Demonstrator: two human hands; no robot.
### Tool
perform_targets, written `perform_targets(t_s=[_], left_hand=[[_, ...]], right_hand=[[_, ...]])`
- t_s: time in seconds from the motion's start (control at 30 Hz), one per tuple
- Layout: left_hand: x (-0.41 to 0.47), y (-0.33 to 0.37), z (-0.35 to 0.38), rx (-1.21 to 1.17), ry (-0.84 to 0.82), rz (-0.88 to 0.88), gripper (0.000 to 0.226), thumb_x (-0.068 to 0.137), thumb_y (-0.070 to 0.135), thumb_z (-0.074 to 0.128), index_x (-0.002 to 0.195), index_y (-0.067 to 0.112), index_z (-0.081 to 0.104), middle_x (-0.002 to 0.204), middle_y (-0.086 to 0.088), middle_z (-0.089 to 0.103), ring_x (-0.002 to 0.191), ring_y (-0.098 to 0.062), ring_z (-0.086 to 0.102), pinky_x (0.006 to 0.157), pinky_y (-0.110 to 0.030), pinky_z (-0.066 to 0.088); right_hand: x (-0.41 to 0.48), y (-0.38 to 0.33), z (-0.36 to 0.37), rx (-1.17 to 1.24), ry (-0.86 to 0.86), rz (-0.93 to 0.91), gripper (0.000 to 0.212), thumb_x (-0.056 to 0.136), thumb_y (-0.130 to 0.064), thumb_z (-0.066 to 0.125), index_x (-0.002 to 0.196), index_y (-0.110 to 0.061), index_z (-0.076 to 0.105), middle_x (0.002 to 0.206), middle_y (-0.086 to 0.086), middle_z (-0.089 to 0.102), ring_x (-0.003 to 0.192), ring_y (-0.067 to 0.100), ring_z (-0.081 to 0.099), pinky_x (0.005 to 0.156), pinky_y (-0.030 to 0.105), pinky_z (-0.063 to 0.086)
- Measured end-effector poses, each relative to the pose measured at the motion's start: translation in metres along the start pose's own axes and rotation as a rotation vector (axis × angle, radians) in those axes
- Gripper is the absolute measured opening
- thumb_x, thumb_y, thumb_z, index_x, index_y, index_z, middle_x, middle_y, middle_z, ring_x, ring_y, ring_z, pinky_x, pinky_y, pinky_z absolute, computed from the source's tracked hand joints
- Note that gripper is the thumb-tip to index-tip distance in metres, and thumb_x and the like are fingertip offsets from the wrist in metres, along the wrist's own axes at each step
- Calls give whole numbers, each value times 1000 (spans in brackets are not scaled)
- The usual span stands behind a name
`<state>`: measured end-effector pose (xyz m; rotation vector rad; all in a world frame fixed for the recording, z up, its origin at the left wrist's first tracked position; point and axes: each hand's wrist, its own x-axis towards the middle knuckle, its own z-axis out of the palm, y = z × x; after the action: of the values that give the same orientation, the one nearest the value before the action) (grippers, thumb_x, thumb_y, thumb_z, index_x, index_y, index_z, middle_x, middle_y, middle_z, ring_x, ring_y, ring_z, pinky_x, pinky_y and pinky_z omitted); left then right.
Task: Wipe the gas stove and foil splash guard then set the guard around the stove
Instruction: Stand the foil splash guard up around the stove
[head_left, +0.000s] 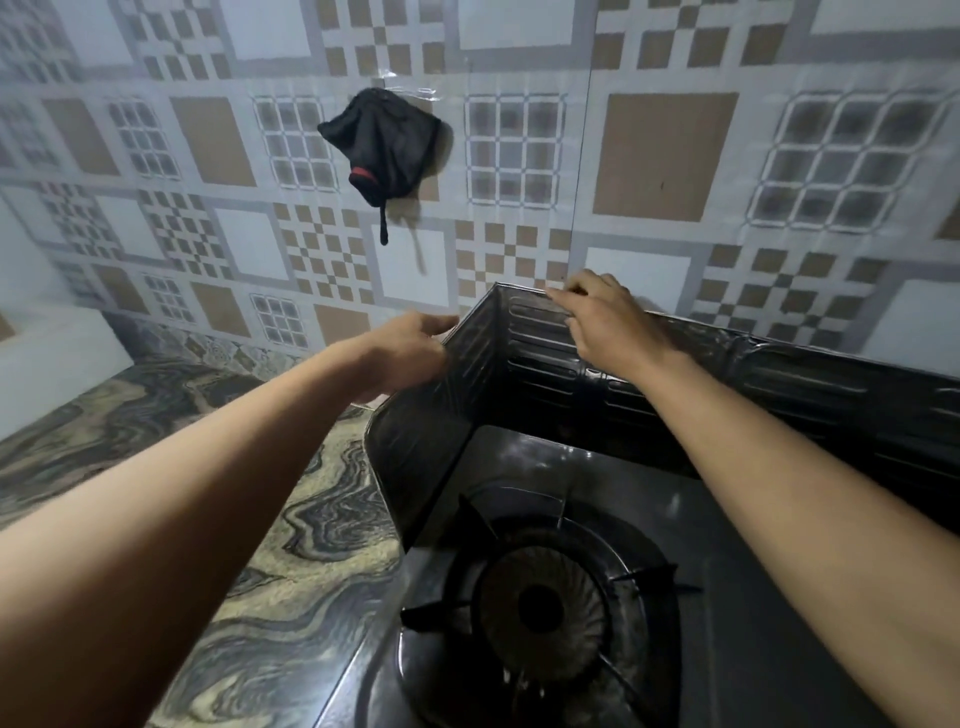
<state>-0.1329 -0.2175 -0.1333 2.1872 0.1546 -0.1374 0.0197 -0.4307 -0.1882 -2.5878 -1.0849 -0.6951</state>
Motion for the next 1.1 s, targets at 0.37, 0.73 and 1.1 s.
perform_targets(t_s=[0.37,0.73,1.1], left_hand=[[4,-10,10,197,149,80,40,94,11,55,128,28,64,109,1,75,97,-21,72,89,-45,59],[-6,-17,16,367,201,77,58,87,-5,53,137,22,57,124,-5,68,111,-26,62,86,-29,43],[-10,-10,18,363,176,139,75,87,-7,51,154,23,32,143,-14,55,126,-34,54,94,-27,38]], right_hand=[[-25,14,5,-180,167,-175,47,78,2,69,125,-1,65,125,15,66,116,35,60,107,55,40],[-63,22,2,-427,-64,-4,76,84,1,59,152,0,26,160,19,25,150,34,17,120,59,8],[-105,24,-9,-333,-117,471,76,99,-30,49,159,-18,2,164,17,-11,149,38,-18,113,71,3]])
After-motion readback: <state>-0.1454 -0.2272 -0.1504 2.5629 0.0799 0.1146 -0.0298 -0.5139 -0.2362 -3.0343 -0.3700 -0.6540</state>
